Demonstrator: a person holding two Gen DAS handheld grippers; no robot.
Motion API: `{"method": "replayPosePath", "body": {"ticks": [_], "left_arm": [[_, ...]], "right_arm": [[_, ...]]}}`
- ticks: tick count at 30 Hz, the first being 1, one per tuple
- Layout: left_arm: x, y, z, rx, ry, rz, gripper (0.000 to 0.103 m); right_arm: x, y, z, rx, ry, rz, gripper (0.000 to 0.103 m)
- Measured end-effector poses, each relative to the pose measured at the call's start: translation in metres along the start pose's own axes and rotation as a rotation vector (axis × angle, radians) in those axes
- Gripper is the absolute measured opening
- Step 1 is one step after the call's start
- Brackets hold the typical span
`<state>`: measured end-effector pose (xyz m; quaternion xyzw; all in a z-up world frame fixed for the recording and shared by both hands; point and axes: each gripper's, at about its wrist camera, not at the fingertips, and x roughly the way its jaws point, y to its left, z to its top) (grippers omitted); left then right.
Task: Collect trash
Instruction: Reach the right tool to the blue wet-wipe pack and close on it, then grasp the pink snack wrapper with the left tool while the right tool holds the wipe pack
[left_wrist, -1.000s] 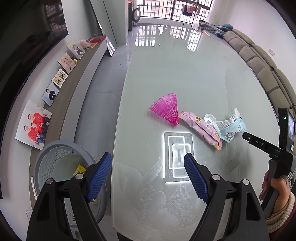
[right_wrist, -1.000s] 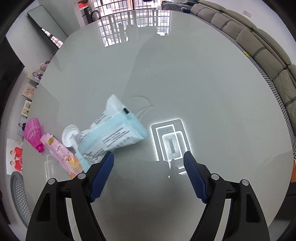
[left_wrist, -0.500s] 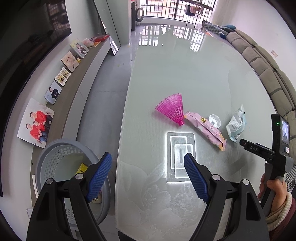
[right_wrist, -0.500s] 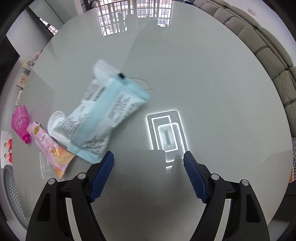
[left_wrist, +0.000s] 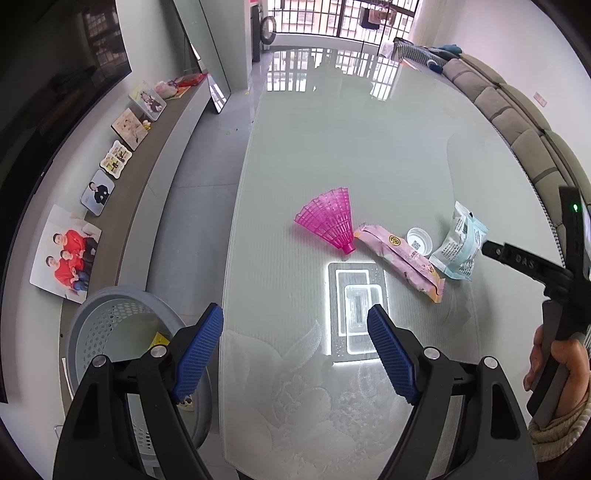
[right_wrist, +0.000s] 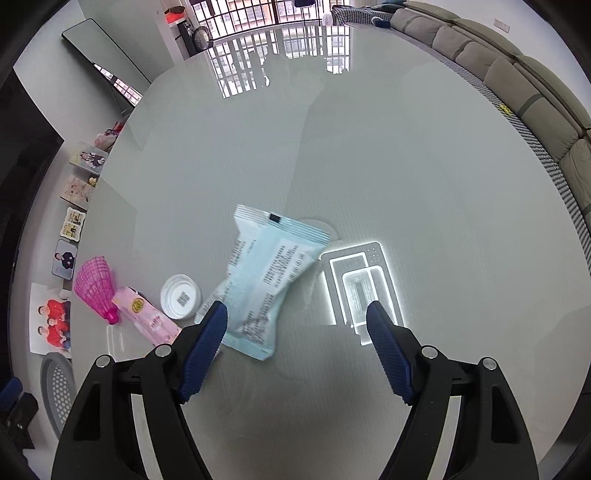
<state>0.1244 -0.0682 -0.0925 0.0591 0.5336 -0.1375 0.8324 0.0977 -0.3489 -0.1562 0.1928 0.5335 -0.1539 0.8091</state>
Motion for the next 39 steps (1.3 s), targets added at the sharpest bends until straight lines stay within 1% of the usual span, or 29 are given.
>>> {"method": "replayPosePath", "body": {"ticks": [3, 6, 8, 10, 14, 18, 19, 20, 21, 24, 27, 32, 39], "left_arm": [[-0.001, 0.004, 0.0, -0.006, -0.001, 0.008, 0.079], [-0.003, 0.009, -0.001, -0.019, -0.003, 0.017, 0.079], [-0.002, 0.013, -0.003, -0.028, 0.0, 0.024, 0.079], [-0.002, 0.016, -0.005, -0.036, 0.001, 0.027, 0.079], [-0.002, 0.016, -0.007, -0.041, 0.005, 0.032, 0.079], [-0.001, 0.012, -0.007, -0.031, 0.006, 0.032, 0.079], [-0.001, 0.01, -0.007, -0.027, 0.007, 0.031, 0.079], [0.0, 0.008, -0.006, -0.024, 0.007, 0.03, 0.079], [0.001, 0.005, -0.006, -0.019, 0.008, 0.029, 0.079], [0.005, -0.004, -0.003, -0.002, 0.011, 0.023, 0.079], [0.01, -0.018, 0.001, 0.021, 0.015, 0.012, 0.079], [0.023, -0.049, 0.011, 0.056, 0.017, -0.029, 0.079], [0.06, -0.098, 0.023, 0.042, 0.061, -0.093, 0.08]], "right_arm": [[0.014, 0.006, 0.009, 0.006, 0.013, 0.019, 0.074], [0.028, 0.016, 0.009, 0.014, 0.034, -0.007, 0.074], [0.04, 0.008, 0.009, 0.027, 0.045, -0.032, 0.074], [0.049, 0.011, 0.014, 0.039, 0.06, -0.029, 0.074], [0.057, 0.015, 0.018, 0.05, 0.079, -0.019, 0.074], [0.057, 0.012, 0.02, 0.064, 0.074, 0.006, 0.074], [0.055, 0.011, 0.017, 0.062, 0.072, 0.013, 0.073], [0.053, 0.01, 0.015, 0.059, 0.073, 0.022, 0.065], [0.052, 0.011, 0.011, 0.056, 0.075, 0.035, 0.058], [0.045, 0.007, 0.005, 0.043, 0.074, 0.066, 0.044], [0.037, 0.004, 0.003, 0.035, 0.063, 0.09, 0.044], [0.015, -0.009, -0.001, 0.026, 0.019, 0.103, 0.043], [-0.006, -0.036, -0.012, 0.012, -0.012, 0.1, 0.043]]}}
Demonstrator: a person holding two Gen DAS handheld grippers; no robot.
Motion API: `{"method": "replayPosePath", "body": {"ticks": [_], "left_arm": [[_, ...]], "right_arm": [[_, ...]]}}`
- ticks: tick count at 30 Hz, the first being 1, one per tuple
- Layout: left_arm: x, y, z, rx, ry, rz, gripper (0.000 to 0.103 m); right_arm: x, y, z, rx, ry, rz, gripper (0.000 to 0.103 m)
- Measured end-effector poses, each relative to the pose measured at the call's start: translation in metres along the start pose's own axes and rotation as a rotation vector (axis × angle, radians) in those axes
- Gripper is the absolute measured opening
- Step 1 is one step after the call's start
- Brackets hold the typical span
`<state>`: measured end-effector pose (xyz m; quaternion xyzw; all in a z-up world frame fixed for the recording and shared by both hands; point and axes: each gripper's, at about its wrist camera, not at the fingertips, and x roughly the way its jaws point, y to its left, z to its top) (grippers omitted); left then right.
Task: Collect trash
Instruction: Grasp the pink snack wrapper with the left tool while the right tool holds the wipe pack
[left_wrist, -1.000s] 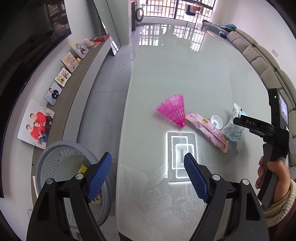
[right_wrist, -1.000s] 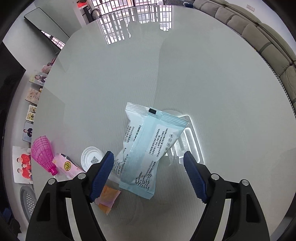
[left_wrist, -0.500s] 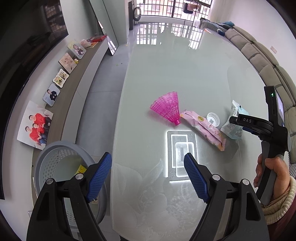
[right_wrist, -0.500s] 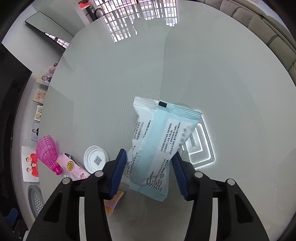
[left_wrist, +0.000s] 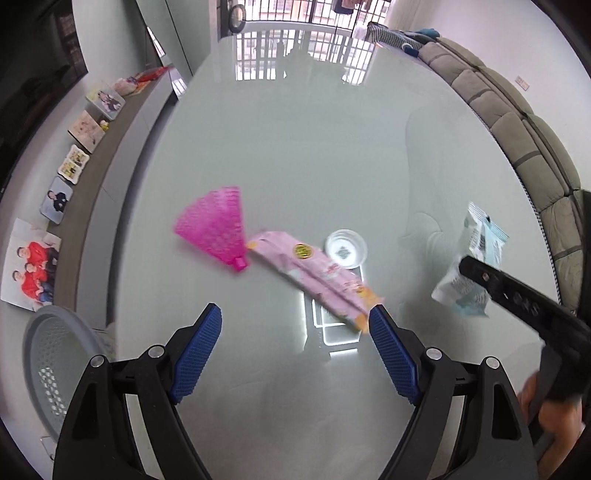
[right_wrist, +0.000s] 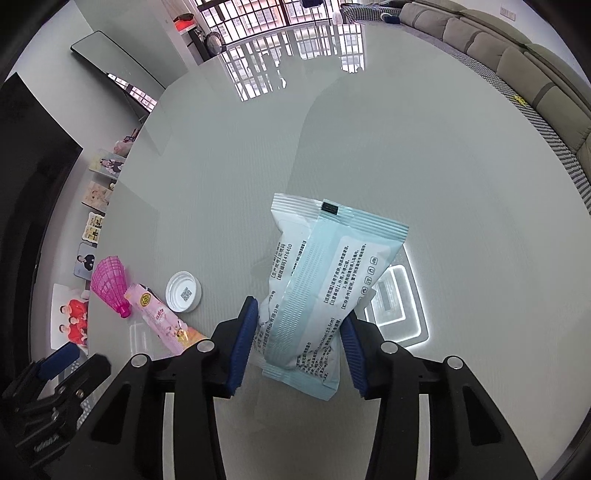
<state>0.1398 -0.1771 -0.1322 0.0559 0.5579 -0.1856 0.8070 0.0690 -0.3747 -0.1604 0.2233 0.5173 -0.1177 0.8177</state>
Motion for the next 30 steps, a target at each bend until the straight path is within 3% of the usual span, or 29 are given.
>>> {"method": "replayPosePath", "body": {"ticks": [6, 17, 21, 26, 30], "left_arm": [[0.036, -0.024, 0.004, -0.03, 0.052, -0.006, 0.08], [0.073, -0.034, 0.013, -0.06, 0.087, 0.079, 0.08], [0.078, -0.035, 0.013, -0.05, 0.085, 0.086, 0.067], [0.073, -0.035, 0.01, -0.055, 0.079, 0.058, 0.041], [0.067, -0.028, 0.007, -0.054, 0.081, 0.05, 0.034]], "right_arm": [[-0.011, -0.029, -0.007, 0.031, -0.016, -0.011, 0.043], [-0.005, -0.06, -0.027, 0.093, 0.006, 0.005, 0.043], [-0.007, -0.061, -0.027, 0.089, 0.004, 0.006, 0.043], [-0.007, -0.055, -0.027, 0.071, 0.011, 0.016, 0.043], [-0.009, -0.045, -0.027, 0.052, 0.01, 0.028, 0.043]]}}
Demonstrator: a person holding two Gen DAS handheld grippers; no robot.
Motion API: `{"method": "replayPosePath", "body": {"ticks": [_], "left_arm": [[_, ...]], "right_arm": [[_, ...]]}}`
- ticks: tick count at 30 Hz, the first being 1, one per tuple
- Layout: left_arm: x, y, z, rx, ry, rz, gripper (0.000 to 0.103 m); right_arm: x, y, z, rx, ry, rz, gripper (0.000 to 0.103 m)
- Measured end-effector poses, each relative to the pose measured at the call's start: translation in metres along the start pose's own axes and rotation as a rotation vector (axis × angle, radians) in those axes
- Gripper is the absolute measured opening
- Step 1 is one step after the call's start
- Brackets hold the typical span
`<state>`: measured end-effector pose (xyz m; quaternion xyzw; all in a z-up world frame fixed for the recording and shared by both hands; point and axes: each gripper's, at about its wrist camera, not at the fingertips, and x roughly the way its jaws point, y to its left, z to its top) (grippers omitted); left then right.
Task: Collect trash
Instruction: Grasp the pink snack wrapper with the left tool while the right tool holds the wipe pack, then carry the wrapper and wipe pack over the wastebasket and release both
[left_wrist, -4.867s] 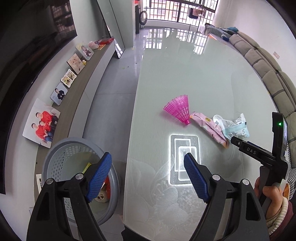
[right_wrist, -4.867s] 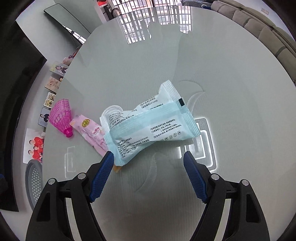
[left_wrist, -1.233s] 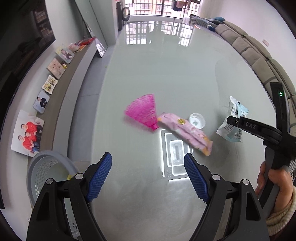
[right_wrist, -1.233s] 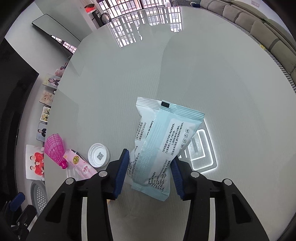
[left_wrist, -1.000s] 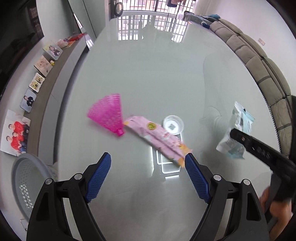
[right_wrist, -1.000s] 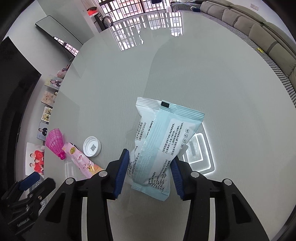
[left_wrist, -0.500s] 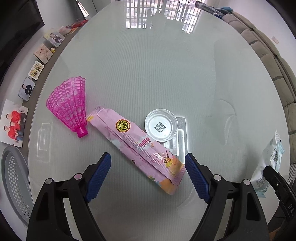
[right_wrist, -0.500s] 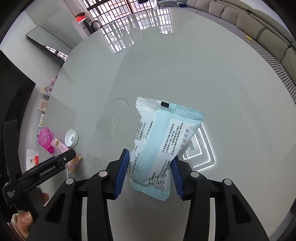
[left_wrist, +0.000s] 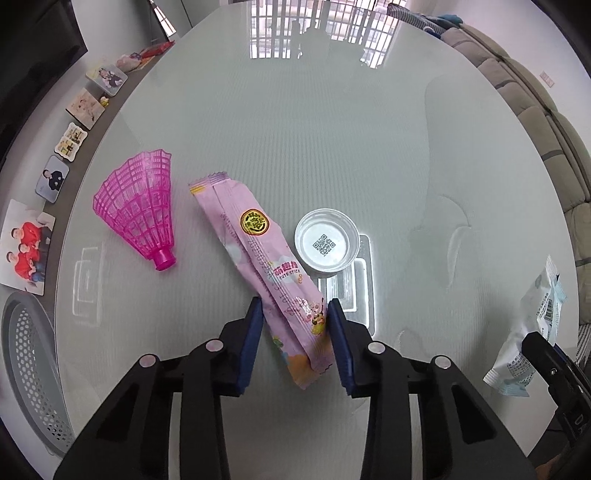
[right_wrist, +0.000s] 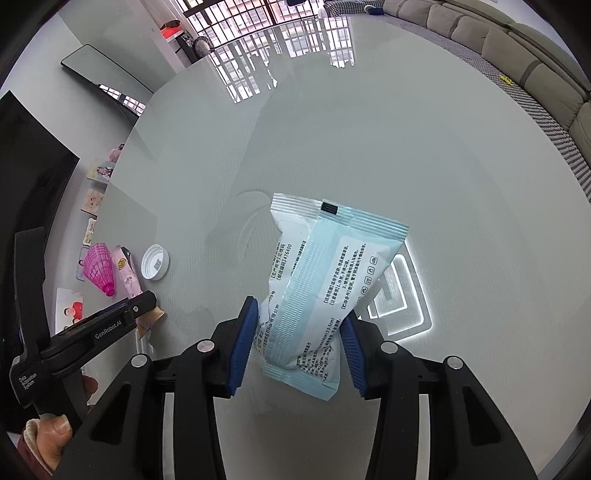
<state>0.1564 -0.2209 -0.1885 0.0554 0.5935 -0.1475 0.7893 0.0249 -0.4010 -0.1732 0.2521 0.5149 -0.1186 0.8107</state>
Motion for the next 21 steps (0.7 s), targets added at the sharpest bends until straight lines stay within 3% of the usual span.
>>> {"method": "replayPosePath", "body": {"ticks": [10, 21], "left_arm": [[-0.039, 0.013, -0.014, 0.041, -0.042, -0.012, 0.033], [-0.126, 0.07, -0.042, 0.129, -0.211, 0.03, 0.033]], "right_arm": [[-0.01, 0.027, -0.009, -0.037, -0.006, -0.004, 0.043], [-0.039, 0.087, -0.036, -0.097, -0.042, -0.004, 0.043]]}}
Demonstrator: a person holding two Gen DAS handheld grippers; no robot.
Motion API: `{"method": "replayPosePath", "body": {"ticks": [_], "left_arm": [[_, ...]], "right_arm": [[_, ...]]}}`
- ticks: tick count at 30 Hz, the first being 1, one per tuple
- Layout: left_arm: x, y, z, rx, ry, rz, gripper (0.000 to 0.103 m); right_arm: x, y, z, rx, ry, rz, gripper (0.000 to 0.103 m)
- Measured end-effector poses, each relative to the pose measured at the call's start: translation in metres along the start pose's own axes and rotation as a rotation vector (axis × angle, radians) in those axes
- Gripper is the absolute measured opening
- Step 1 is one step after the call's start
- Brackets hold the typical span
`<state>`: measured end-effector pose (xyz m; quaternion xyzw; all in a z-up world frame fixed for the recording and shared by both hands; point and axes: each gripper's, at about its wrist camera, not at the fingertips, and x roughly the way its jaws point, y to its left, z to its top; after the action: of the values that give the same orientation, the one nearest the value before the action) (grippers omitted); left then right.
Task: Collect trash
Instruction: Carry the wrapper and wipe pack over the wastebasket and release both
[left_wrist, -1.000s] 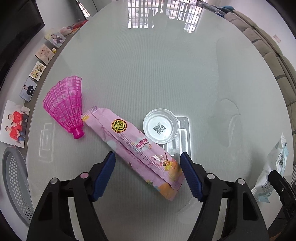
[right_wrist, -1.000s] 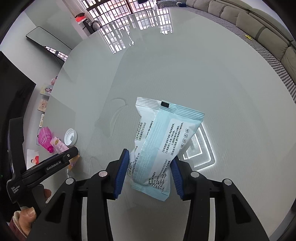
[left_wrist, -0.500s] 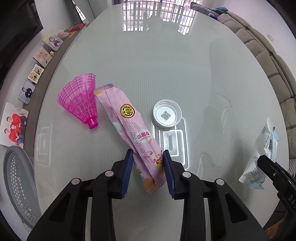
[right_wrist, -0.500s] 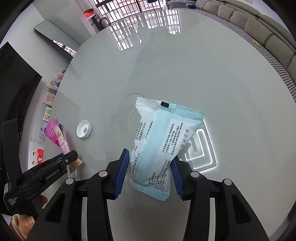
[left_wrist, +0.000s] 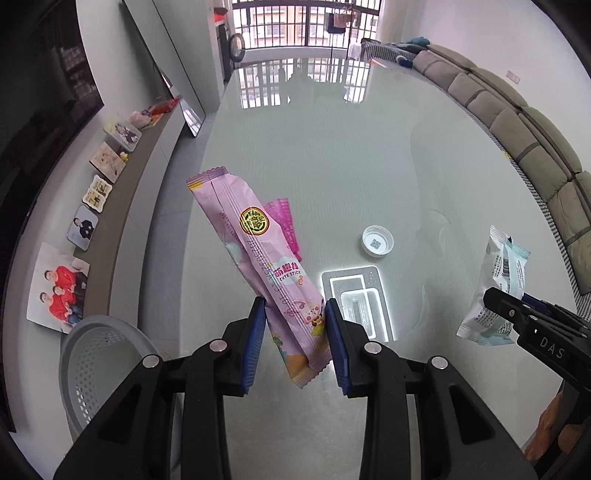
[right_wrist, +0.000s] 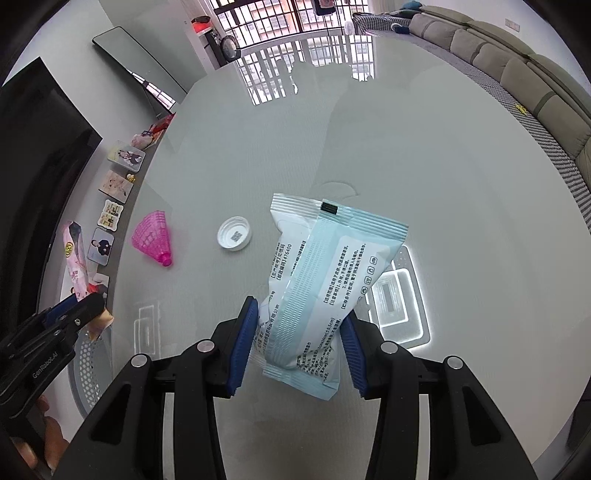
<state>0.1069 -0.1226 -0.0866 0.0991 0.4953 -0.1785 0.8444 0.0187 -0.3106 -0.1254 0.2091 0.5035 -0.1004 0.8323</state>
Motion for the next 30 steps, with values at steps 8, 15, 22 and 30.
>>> {"method": "replayPosePath", "body": {"ticks": [8, 15, 22, 30], "left_arm": [[-0.044, 0.059, -0.025, 0.054, -0.056, 0.037, 0.033], [-0.063, 0.131, -0.052, 0.032, -0.066, 0.112, 0.033], [-0.068, 0.198, -0.077, -0.012, -0.05, 0.152, 0.033], [-0.061, 0.241, -0.11, -0.023, 0.006, 0.132, 0.034]], "right_arm": [[-0.025, 0.078, -0.022, -0.107, -0.025, 0.027, 0.043], [-0.025, 0.161, -0.048, -0.204, -0.009, 0.077, 0.043], [-0.012, 0.234, -0.074, -0.313, 0.038, 0.108, 0.043], [-0.002, 0.293, -0.096, -0.417, 0.069, 0.128, 0.043]]}}
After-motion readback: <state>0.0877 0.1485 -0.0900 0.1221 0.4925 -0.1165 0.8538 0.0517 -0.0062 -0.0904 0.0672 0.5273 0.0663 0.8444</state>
